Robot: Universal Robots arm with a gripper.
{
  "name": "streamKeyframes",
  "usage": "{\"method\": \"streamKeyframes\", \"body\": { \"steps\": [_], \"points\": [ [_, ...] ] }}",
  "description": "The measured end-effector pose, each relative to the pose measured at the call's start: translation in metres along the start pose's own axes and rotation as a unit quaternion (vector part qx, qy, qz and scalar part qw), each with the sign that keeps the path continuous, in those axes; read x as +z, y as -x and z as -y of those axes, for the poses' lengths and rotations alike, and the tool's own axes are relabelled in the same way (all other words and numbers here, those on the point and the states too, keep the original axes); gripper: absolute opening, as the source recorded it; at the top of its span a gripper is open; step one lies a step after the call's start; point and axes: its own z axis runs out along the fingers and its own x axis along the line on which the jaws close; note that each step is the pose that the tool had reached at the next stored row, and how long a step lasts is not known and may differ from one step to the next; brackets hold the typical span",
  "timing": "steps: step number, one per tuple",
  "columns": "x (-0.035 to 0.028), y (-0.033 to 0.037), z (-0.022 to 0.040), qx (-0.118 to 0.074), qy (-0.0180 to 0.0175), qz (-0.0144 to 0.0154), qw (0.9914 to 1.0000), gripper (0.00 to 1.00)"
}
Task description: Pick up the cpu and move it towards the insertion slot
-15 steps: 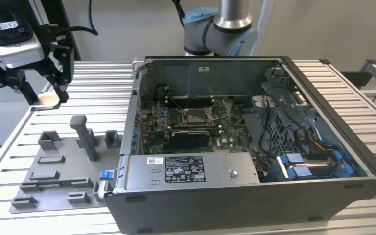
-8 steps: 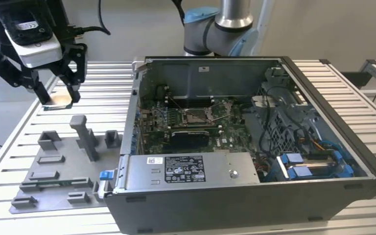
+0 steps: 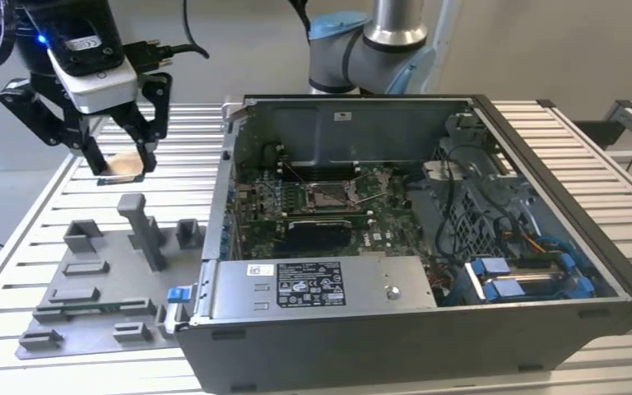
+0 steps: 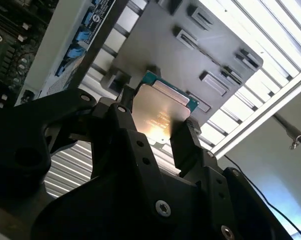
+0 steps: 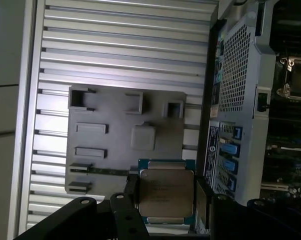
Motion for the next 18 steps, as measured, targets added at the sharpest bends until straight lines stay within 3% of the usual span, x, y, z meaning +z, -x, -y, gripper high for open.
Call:
{"method": "streamKeyframes", "body": {
  "steps": [18],
  "points": [
    [0.0001, 0.0407, 0.0033, 0.000, 0.0000, 0.0000, 1.00000, 0.00]
  ]
}}
